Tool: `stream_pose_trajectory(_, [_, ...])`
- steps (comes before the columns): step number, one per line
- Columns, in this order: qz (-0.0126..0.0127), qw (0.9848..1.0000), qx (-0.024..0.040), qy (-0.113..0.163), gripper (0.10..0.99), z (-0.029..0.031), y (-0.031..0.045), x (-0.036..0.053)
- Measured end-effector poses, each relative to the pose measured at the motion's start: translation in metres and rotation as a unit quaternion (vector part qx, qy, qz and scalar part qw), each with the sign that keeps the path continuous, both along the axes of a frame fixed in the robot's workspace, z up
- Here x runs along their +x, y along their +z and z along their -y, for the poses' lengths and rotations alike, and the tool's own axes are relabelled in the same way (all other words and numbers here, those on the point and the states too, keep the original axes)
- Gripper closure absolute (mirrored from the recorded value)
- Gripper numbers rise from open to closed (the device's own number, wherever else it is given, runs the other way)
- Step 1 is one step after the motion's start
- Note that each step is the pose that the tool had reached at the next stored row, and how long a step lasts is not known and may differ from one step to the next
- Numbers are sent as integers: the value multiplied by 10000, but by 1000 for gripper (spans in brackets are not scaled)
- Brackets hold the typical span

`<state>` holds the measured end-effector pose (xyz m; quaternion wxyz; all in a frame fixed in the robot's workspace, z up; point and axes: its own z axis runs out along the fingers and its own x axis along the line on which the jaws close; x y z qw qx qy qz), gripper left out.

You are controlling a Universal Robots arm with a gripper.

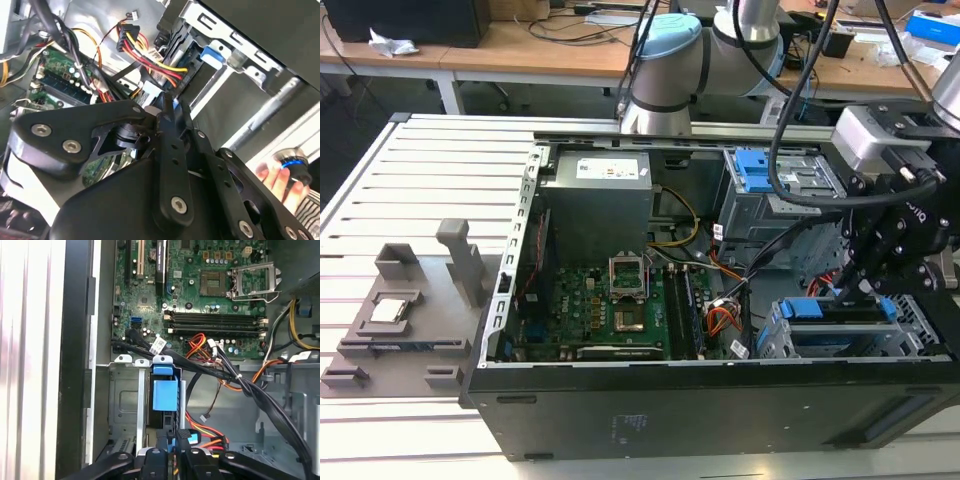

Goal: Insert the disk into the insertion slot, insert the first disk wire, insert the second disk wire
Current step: 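Insert the second disk wire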

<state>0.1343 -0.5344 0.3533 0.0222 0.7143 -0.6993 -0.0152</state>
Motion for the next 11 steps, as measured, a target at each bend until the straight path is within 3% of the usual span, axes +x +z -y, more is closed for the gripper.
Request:
stream_pose_trajectory(3, [0, 10000, -4, 0, 882, -32, 75, -1])
stream_pose_trajectory(4, [0, 10000, -8, 0, 949, -43, 113, -1])
stream_pose_trajectory(6, [2, 10000, -16, 0, 980, -54, 181, -1])
stream_pose_trajectory(11, [2, 10000, -15, 0, 980, -54, 198, -1])
